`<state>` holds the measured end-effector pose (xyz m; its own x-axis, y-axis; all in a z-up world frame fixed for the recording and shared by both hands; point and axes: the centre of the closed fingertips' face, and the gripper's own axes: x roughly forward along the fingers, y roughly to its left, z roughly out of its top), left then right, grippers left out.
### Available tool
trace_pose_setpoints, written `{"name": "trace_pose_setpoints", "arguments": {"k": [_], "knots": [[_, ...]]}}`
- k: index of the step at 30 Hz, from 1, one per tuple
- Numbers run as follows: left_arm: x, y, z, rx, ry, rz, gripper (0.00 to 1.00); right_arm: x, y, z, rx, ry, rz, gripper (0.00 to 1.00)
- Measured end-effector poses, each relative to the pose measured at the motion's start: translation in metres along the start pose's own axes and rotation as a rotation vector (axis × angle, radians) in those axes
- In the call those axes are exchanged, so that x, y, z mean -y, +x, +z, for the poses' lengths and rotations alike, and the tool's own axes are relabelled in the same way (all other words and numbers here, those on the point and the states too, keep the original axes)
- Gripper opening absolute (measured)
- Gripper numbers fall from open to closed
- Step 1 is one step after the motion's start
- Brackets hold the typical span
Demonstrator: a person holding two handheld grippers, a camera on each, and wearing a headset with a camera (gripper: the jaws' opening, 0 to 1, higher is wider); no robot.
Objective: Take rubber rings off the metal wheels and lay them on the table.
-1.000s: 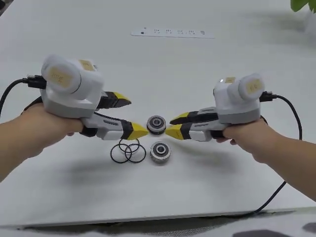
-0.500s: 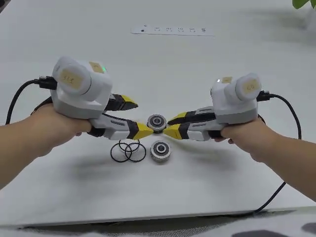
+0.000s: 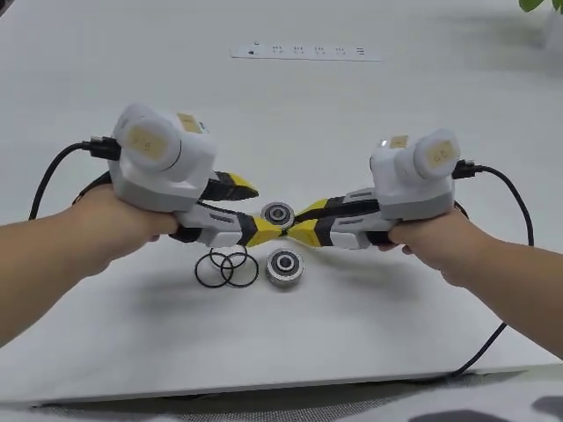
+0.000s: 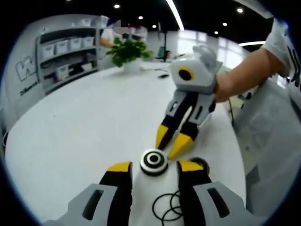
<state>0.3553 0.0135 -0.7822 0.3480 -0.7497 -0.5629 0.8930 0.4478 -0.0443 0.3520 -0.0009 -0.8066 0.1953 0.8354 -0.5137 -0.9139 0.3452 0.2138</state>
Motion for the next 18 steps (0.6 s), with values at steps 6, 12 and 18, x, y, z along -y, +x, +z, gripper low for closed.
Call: {"name": "trace_pose_setpoints", "arguments": {"k": [6,12,18], "knots": [[0.0024,0.0044,-0.0001,-0.006,0.006,-0.009,0.35,0.0000,0.0000,-0.0001,0.001,-0.001,-0.001,0.11],[0.0045,0.0081,-0.0006,-0.013,0.018,-0.016,0.31,0.0005,0.0000,-0.0012,0.001,0.000,0.000,0.11],[0.0039,0.0102,0.0003,-0.016,0.027,-0.018,0.26,0.0018,0.0000,-0.0017,0.001,0.000,0.002,0.10]]}}
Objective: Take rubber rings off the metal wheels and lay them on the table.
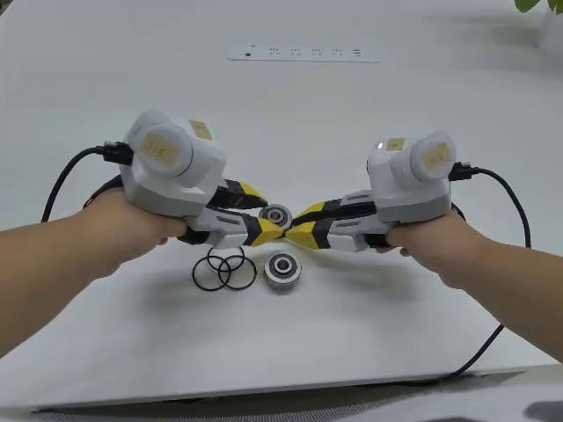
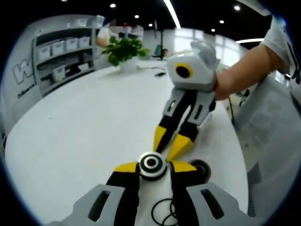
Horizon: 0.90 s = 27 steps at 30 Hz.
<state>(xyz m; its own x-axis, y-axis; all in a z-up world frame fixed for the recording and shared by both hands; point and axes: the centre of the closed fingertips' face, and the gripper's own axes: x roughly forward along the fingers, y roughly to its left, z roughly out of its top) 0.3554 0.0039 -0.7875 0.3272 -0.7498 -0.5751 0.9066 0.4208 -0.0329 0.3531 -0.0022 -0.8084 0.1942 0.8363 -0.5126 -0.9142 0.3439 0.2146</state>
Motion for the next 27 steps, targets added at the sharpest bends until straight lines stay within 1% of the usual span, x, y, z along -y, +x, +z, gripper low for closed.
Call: {"name": "trace_pose_setpoints", "arguments": {"k": [4,7,12,19,21,23,25,27], "knots": [[-0.0014,0.0021,0.0004,-0.002,-0.003,0.003,0.22,0.0008,0.0001,-0.0004,0.000,0.000,0.000,0.10],[-0.0019,0.0036,-0.0015,-0.015,0.001,0.005,0.19,0.0015,0.0001,-0.0006,0.000,-0.001,-0.001,0.10],[-0.0047,0.0047,-0.0012,-0.015,0.000,0.019,0.15,0.0021,0.0001,-0.0012,0.002,-0.001,-0.002,0.10],[-0.0053,0.0065,-0.0002,-0.013,-0.004,0.039,0.14,0.0030,0.0000,-0.0009,0.011,0.012,-0.007,0.09],[-0.0054,0.0065,-0.0002,-0.012,-0.009,0.042,0.14,0.0034,-0.0001,-0.0008,0.018,0.026,-0.010,0.09],[-0.0048,0.0068,0.0000,-0.010,-0.012,0.043,0.14,0.0055,-0.0005,-0.0012,0.022,0.042,-0.024,0.06],[-0.0045,0.0072,0.0002,-0.010,-0.012,0.048,0.13,0.0066,-0.0008,-0.0011,0.037,0.094,-0.023,0.05],[-0.0045,0.0075,0.0005,-0.009,-0.015,0.053,0.13,0.0071,-0.0016,-0.0014,0.044,0.104,-0.025,0.04]]}}
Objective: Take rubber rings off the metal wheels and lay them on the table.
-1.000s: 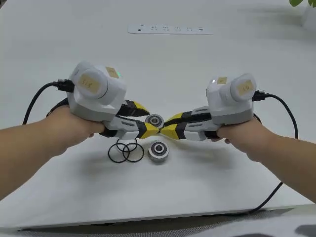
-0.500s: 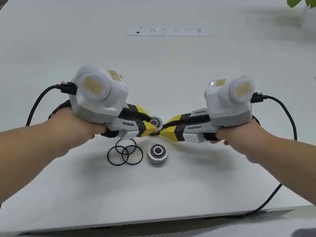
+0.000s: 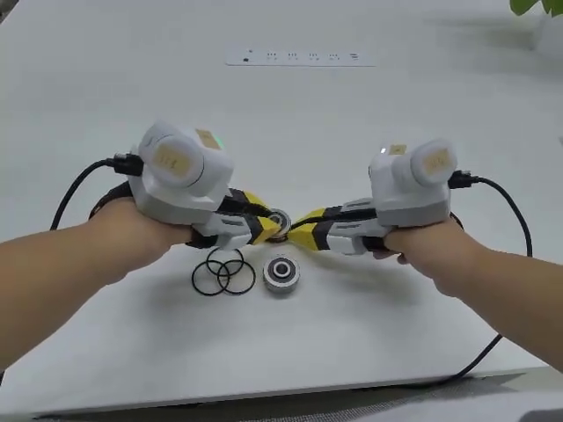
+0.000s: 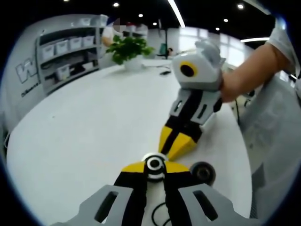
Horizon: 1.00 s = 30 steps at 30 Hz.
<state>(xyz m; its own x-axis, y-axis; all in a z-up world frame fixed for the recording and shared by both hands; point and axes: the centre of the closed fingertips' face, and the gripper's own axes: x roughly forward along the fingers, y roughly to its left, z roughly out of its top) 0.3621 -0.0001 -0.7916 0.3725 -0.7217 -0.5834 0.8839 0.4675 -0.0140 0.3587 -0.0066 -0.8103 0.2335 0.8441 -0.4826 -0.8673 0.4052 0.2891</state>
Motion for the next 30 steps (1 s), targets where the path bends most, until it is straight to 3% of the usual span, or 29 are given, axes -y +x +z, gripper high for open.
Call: {"name": "trace_pose_setpoints", "arguments": {"k": [10,13,19,30], "knots": [[0.001,0.000,0.000,0.006,0.013,0.021,0.13,0.004,0.000,0.000,0.027,0.118,0.000,0.00],[0.001,0.000,0.000,0.002,0.032,0.029,0.13,0.004,-0.001,0.001,0.062,0.217,0.008,0.00],[0.000,-0.001,-0.001,0.004,0.030,0.033,0.13,0.002,-0.005,0.007,0.126,0.330,0.023,0.00],[0.000,-0.002,-0.001,0.004,0.022,0.042,0.12,-0.003,-0.007,0.011,0.151,0.372,0.029,0.00]]}}
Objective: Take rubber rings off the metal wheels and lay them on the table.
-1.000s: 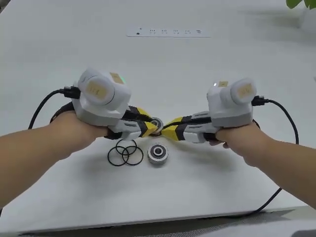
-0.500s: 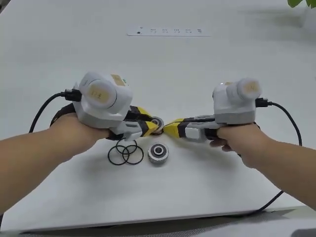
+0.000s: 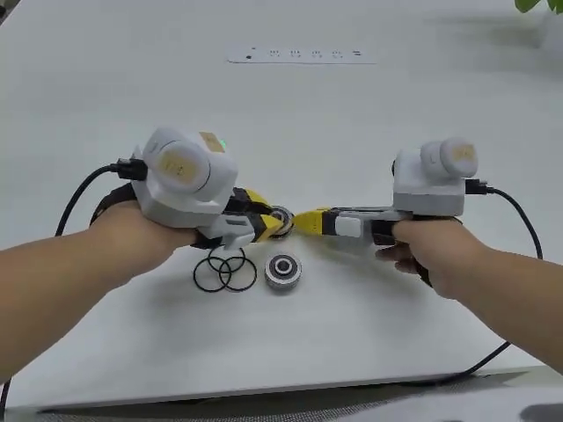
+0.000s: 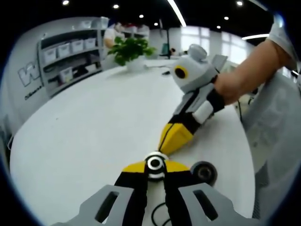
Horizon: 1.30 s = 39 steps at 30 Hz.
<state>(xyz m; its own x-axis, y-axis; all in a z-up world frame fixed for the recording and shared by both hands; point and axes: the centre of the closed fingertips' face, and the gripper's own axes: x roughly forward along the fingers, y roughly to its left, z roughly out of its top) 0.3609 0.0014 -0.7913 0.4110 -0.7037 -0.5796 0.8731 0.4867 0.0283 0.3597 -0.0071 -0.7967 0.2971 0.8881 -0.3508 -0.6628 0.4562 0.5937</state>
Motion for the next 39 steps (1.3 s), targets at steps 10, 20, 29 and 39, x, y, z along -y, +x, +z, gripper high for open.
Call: {"name": "trace_pose_setpoints", "arguments": {"k": [10,20,29,39], "knots": [[0.0005,-0.0002,-0.0002,-0.008,0.002,0.000,0.12,-0.0002,-0.0011,0.0029,0.015,0.006,0.004,0.00],[0.0000,0.0000,-0.0006,-0.010,0.004,0.007,0.12,-0.0029,-0.0014,0.0050,0.013,-0.012,0.008,0.00],[-0.0012,0.0004,-0.0015,-0.018,0.002,0.022,0.12,-0.0041,-0.0008,0.0059,0.004,-0.021,0.003,0.00],[-0.0015,0.0007,-0.0017,-0.020,0.001,0.033,0.12,-0.0071,0.0010,0.0064,-0.006,-0.058,0.005,0.00]]}}
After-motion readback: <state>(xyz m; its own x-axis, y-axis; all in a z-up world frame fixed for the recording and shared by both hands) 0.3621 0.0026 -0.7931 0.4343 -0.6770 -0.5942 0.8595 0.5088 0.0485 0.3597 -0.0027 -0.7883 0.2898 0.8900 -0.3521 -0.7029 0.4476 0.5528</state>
